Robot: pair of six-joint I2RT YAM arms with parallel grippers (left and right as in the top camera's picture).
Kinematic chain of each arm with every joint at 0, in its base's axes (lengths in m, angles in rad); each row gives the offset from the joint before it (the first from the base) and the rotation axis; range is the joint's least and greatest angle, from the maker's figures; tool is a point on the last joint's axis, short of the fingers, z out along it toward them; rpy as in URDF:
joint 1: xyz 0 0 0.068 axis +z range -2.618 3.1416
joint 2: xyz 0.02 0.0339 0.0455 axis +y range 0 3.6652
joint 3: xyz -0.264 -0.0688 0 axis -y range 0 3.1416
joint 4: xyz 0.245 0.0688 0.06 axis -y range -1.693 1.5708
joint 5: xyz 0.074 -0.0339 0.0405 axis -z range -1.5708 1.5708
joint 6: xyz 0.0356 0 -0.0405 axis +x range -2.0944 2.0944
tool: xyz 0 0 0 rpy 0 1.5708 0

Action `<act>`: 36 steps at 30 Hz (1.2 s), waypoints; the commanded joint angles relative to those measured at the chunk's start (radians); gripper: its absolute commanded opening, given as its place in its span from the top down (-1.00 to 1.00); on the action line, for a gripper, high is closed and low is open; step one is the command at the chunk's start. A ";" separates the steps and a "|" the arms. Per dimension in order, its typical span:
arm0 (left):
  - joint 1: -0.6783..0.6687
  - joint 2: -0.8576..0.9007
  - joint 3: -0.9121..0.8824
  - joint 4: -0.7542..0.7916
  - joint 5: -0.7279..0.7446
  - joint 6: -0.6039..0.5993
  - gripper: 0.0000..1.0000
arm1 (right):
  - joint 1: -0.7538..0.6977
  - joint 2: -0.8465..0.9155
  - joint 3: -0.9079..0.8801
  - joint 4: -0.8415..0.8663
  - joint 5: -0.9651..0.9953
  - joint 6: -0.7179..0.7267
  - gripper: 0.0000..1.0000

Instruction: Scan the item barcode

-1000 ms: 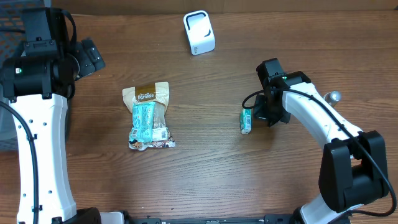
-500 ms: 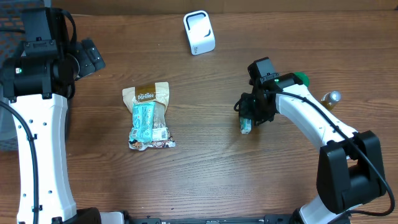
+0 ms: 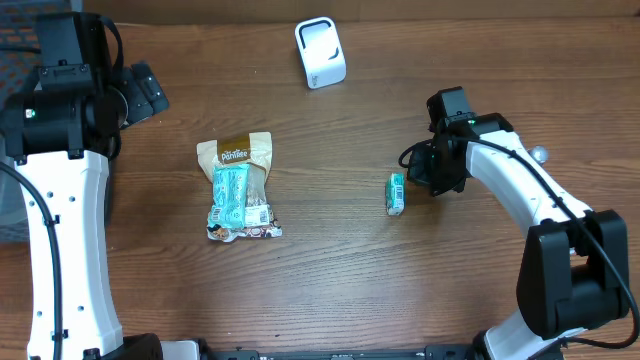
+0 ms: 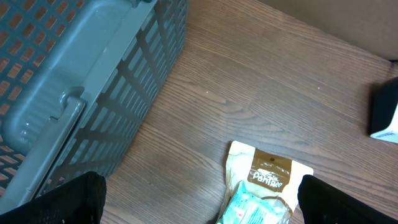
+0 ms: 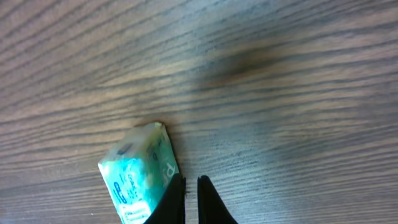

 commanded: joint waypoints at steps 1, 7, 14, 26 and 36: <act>0.001 0.001 0.001 0.002 -0.013 -0.003 -0.99 | 0.038 0.001 -0.036 -0.003 -0.020 0.000 0.89; 0.001 0.001 0.001 0.002 -0.013 -0.003 -0.99 | 0.117 0.001 -0.051 0.013 -0.165 -0.061 0.90; 0.001 0.001 0.001 0.002 -0.013 -0.003 -0.99 | 0.146 0.001 -0.051 0.060 -0.147 -0.112 0.67; 0.001 0.001 0.001 0.002 -0.013 -0.003 -0.99 | 0.132 0.001 -0.051 0.074 -0.092 -0.112 -0.44; 0.001 0.001 0.001 0.002 -0.013 -0.003 -0.99 | 0.132 0.001 -0.051 0.100 -0.069 -0.113 -1.00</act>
